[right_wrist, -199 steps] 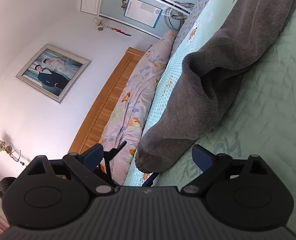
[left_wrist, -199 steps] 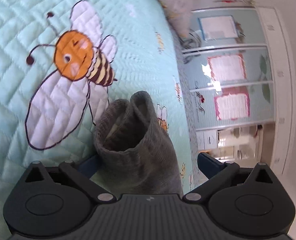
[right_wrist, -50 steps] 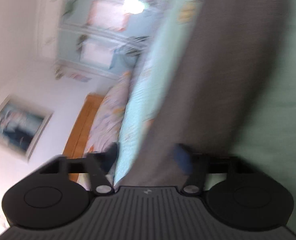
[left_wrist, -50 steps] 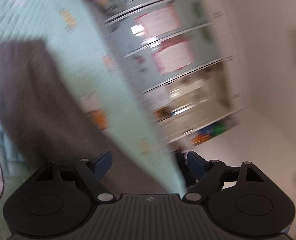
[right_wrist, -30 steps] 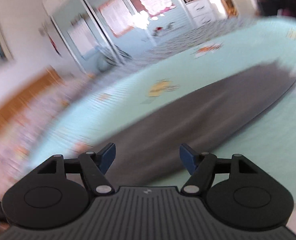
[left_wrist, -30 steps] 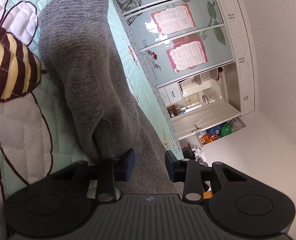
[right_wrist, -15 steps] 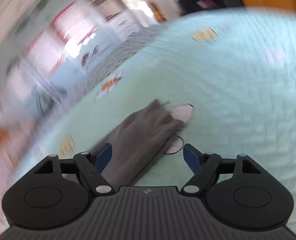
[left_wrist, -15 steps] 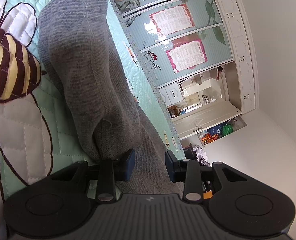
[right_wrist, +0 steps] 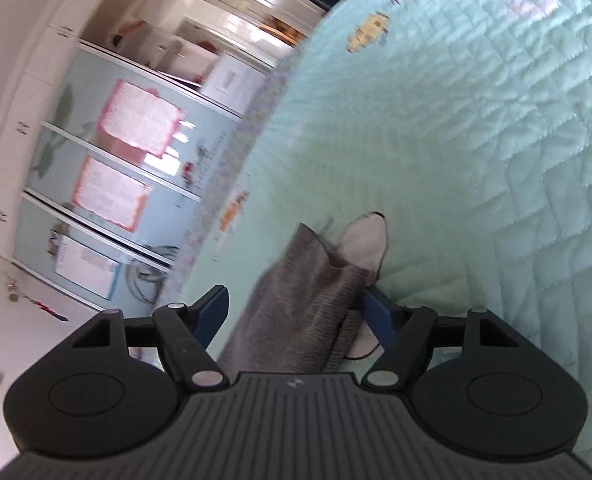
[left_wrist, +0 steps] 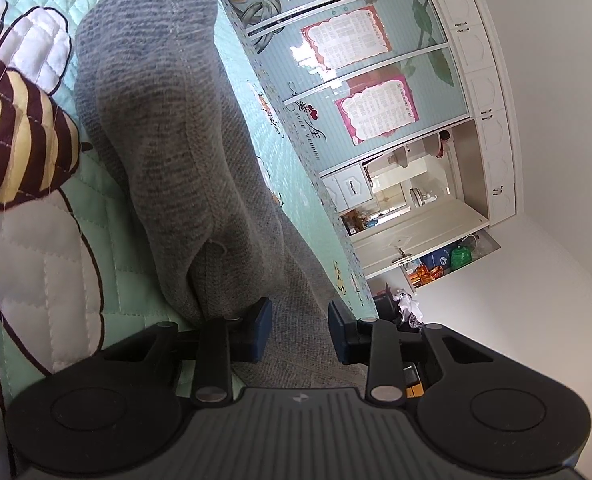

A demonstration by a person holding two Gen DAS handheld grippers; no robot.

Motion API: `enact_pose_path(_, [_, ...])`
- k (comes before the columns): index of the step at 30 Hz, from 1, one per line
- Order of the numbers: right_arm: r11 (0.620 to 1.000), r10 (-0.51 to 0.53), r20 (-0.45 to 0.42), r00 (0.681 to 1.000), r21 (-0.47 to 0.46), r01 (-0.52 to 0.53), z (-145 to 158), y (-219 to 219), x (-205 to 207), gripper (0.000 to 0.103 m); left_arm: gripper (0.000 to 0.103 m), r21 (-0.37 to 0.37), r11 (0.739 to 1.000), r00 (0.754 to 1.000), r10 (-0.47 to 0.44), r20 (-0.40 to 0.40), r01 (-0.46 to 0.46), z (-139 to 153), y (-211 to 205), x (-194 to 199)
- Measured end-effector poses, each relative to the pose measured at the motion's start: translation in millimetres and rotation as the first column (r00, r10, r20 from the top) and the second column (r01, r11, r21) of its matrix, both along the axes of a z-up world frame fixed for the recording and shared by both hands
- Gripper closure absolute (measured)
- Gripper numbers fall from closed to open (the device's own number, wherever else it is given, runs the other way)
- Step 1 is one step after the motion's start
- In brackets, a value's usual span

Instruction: Fold clothes

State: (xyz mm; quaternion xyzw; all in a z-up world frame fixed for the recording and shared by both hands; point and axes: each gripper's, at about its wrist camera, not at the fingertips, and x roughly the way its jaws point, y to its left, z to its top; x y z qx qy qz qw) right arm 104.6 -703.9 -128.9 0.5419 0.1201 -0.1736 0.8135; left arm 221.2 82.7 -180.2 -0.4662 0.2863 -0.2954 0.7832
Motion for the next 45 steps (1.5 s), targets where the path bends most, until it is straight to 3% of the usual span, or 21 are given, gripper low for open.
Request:
enact_pose_path(6, [0.982,-0.024,-0.034,0.999,0.189,0.030,-2.5,17.8,-4.7,0.027,0.069,-0.005,1.000,1.000,0.001,0.000,-0.001,0.7,0.5,1.1])
enact_pose_path(10, [0.971,-0.057,0.024,0.998,0.235,0.050,-5.0,17.2,15.3,0.002,0.069,-0.002,1.000,1.000,0.001,0.000,-0.001,2.8,-0.5,3.6])
enact_pose_path(12, [0.976,-0.051,0.033,0.998,0.215,0.043,-5.5,9.8,36.6,0.005,0.068,-0.002,1.000,1.000,0.001,0.001,-0.001,3.2,-0.1,4.2])
enact_pose_path(13, [0.983,-0.037,0.010,0.999,0.179,0.035,-4.3,8.2,46.2,0.036,0.069,-0.002,1.000,1.000,0.001,0.001,-0.001,3.1,-0.5,4.2])
enact_pose_path(14, [0.989,-0.021,-0.025,0.999,0.149,0.024,-4.1,6.7,55.3,0.088,0.068,-0.002,1.000,1.000,0.001,0.001,-0.001,3.0,-1.0,4.2])
enact_pose_path(15, [0.990,0.000,-0.038,0.999,0.139,0.006,-4.8,4.8,61.2,0.089,0.069,-0.002,1.000,1.000,0.001,0.000,-0.001,1.9,-0.8,3.1])
enact_pose_path(16, [0.995,0.002,-0.027,1.000,0.103,0.001,-0.3,4.6,62.7,0.089,0.069,-0.003,1.000,1.000,0.001,-0.001,-0.001,2.5,-1.3,3.3])
enact_pose_path(18, [0.995,0.049,0.005,0.999,-0.088,-0.048,30.3,13.3,62.1,0.089,0.069,-0.003,1.000,1.000,0.000,0.000,0.000,2.3,-0.9,3.7])
enact_pose_path(20, [0.950,0.103,0.037,0.994,-0.299,-0.087,65.2,25.3,58.8,0.090,0.069,-0.004,1.000,1.000,-0.001,0.001,0.001,2.0,-0.9,4.2])
enact_pose_path(22, [0.923,0.130,0.091,0.987,-0.374,-0.087,73.7,27.3,53.5,0.090,0.069,-0.005,1.000,1.000,0.000,0.001,0.000,1.8,-1.1,4.9])
enact_pose_path(24, [0.942,0.139,-0.061,0.988,-0.301,-0.151,39.5,12.1,72.6,0.089,0.069,-0.006,1.000,1.000,0.000,0.002,0.000,1.8,-1.6,5.7])
enact_pose_path(26, [0.961,0.148,-0.221,0.964,-0.198,-0.193,0.5,-2.7,84.3,0.091,0.069,-0.005,1.000,1.000,-0.001,0.002,0.001,2.3,-2.7,6.6])
enact_pose_path(29, [0.993,0.066,-0.018,0.998,-0.096,-0.068,-18.1,-11.0,52.9,0.090,0.069,-0.005,1.000,1.000,-0.001,0.003,0.001,3.0,-4.2,7.9])
enact_pose_path(33, [0.998,-0.010,0.024,1.000,-0.054,0.012,-17.4,-21.5,27.4,0.086,0.069,-0.006,1.000,1.000,-0.001,0.004,0.002,3.7,-6.2,9.5])
enact_pose_path(35, [0.989,-0.068,0.003,0.998,-0.128,0.068,-1.5,-15.2,9.9,0.062,0.069,-0.009,1.000,1.000,-0.001,0.006,0.001,3.8,-6.8,10.0])
enact_pose_path(36, [0.987,-0.064,0.014,0.998,-0.149,0.065,4.5,-10.1,2.1,0.059,0.068,-0.010,1.000,1.000,-0.001,0.006,0.001,3.8,-7.1,10.2])
enact_pose_path(39, [0.995,0.032,0.057,0.998,-0.092,-0.026,11.8,17.3,-13.2,0.053,0.068,-0.016,1.000,1.000,-0.001,0.007,0.001,4.1,-7.9,11.0])
enact_pose_path(41, [0.988,0.144,0.128,0.981,-0.068,-0.136,15.2,52.9,-17.6,0.052,0.068,-0.013,1.000,1.000,-0.001,0.008,0.001,4.8,-8.9,10.8])
enact_pose_path(43, [0.953,0.303,0.184,0.935,-0.077,-0.294,24.1,98.5,-8.4,0.050,0.068,-0.010,1.000,1.000,0.000,0.008,0.000,5.4,-9.4,10.4])
enact_pose_path(45, [0.880,0.474,0.193,0.859,-0.130,-0.457,40.7,156.3,13.7,0.045,0.068,-0.007,1.000,1.000,0.000,0.008,0.000,6.9,-9.9,10.8])
